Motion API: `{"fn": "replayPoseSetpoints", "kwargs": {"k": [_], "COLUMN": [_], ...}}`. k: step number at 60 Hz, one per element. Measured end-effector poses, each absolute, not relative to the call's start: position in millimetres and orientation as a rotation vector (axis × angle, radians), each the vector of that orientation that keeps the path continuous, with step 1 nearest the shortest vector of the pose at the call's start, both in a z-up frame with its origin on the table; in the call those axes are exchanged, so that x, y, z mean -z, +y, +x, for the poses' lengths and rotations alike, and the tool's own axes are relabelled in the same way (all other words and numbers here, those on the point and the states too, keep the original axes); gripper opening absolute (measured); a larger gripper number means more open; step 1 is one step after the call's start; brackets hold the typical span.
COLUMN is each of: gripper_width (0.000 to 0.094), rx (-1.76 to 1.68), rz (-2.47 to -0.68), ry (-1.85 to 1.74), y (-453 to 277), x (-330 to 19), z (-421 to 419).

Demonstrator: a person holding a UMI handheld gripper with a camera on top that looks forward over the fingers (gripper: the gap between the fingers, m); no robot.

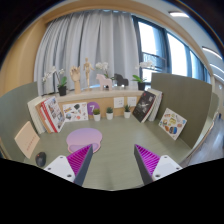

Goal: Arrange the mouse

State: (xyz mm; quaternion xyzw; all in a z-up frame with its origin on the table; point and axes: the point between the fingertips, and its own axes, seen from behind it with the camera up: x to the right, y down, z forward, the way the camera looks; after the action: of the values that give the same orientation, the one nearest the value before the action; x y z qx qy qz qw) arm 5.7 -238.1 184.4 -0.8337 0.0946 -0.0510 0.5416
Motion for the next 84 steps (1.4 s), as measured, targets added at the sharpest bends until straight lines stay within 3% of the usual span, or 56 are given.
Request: {"fn": "replayPoseSetpoints", "kwargs": {"k": [7,8,9,13,40,53,65,70,75,84], "gripper_width": [0.0835,0.0835,0.0835,0.0835,0.0833,0.0836,0.0832,0.0735,0.0515,0.0418], "rx": [0.092,0.087,0.080,0.055,-0.149,-0.189,-0.152,-0.114,-0.094,-0.089], "rz": [-2.051,-2.065,-2.063,-2.097,-2.298,-2.354,-2.341,-2.351,-2.366,-2.402], "ry": [0.189,0.180,0.183,0.162,-0.141,-0.228,-0.214,-0.219,-0.208,-0.168], "y": [-247.6,-255.0,-248.8,-252.1,-247.4,-209.6,-153.7,-134.6,-122.8,-120.3], "x": [-145.7,-156.6,-135.1,-114.8,-17.5,16.1,17.3,19.9,20.7,21.3], "z": [-31.6,-25.7,-45.6,-75.7,-290.4,-358.0,-384.5,-386.8,-388.4,-385.8]}}
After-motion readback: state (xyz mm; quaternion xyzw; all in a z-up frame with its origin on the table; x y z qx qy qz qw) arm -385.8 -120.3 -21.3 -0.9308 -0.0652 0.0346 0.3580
